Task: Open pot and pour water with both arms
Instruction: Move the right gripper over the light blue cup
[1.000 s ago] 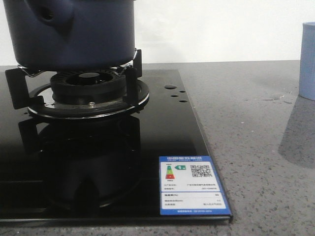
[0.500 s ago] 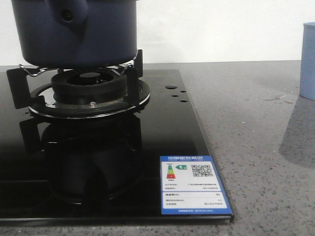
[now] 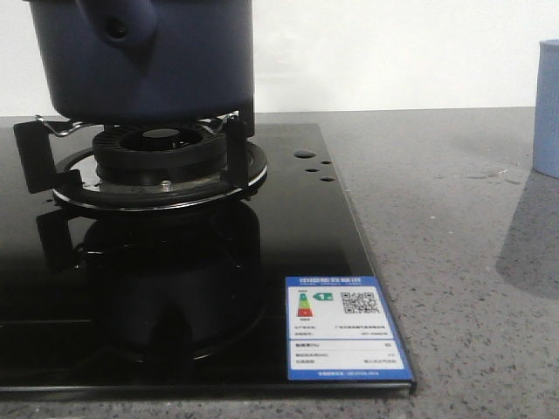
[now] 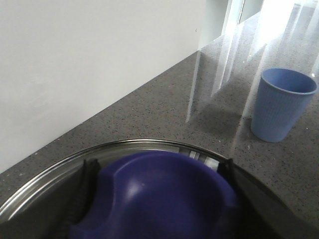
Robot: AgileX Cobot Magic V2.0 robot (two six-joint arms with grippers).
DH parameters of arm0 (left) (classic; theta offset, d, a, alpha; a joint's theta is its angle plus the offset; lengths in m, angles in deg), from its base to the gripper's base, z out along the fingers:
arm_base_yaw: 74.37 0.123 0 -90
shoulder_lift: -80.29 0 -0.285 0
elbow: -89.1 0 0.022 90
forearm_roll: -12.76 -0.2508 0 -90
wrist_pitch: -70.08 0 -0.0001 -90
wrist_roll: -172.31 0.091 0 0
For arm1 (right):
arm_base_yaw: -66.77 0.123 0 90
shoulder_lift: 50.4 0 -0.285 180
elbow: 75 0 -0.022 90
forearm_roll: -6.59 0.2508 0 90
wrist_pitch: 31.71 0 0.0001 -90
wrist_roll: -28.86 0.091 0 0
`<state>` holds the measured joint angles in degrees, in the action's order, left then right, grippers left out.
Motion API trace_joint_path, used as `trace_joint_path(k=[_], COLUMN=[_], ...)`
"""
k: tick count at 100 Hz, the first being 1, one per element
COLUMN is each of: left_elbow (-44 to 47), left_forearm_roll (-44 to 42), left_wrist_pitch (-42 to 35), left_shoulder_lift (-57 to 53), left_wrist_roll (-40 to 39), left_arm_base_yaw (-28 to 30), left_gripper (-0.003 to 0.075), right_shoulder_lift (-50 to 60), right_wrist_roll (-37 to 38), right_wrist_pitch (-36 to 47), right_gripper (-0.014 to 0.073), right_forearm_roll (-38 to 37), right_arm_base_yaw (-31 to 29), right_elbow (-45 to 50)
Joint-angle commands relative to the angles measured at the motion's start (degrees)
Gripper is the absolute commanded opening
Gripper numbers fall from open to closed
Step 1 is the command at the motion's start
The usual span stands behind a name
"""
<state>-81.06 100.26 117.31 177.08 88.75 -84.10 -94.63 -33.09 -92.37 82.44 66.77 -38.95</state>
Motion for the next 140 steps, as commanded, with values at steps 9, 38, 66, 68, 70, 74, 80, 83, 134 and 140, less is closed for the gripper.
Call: trace_joint_path(k=[9, 38, 66, 68, 70, 74, 80, 83, 134, 140], left_elbow=[-1.0, -6.5, -7.0, -7.0, -6.8, -6.8, -6.2, -6.0, -0.3, -0.3], left_forearm_roll=[1.0, 2.6, 4.0, 4.0, 4.0, 4.0, 4.0, 3.7, -0.9, -0.9], left_wrist_pitch=[2.1, 3.4, 3.0, 3.0, 3.0, 3.0, 3.2, 3.4, 3.1, 3.1], left_shoulder_lift=[-2.9, -6.9, -14.1, -14.8, -15.2, -16.6, -18.9, -19.9, -30.6, -30.6], left_wrist_roll=[-1.1, -1.6, -5.5, -6.4, -7.4, -9.1, -11.2, -12.4, -15.0, -15.0], left_arm_base_yaw=[-0.6, -0.5, 0.6, 1.1, 1.4, 2.5, 4.1, 4.7, 5.7, 5.7], left_gripper=[0.0276, 0.0249, 0.025, 0.025, 0.025, 0.025, 0.025, 0.025, 0.025, 0.025], right_shoulder_lift=[-0.6, -0.6, -0.6, -0.5, -0.5, -0.2, 0.0, 0.2, 0.2, 0.2], right_wrist_roll=[-0.6, -0.6, -5.6, -6.8, -7.5, -7.7, -7.7, -7.7, -7.7, -7.7], right_wrist_pitch=[2.2, 7.8, 33.5, 36.1, 39.1, 45.2, 53.0, 56.8, 59.6, 61.7], right_gripper=[0.0507, 0.0484, 0.0484, 0.0484, 0.0484, 0.0485, 0.0486, 0.0486, 0.0486, 0.0491], right_forearm_roll=[4.6, 7.8, 1.2, -1.3, -3.0, -8.3, -12.5, -12.6, -11.7, -11.0], right_arm_base_yaw=[0.0, 0.0, 0.0, 0.0, 0.0, 0.0, 0.0, 0.0, -0.1, -0.1], right_elbow=[-1.8, -1.8, -3.3, -3.6, -3.8, -3.9, -3.7, -3.1, 12.4, 14.2])
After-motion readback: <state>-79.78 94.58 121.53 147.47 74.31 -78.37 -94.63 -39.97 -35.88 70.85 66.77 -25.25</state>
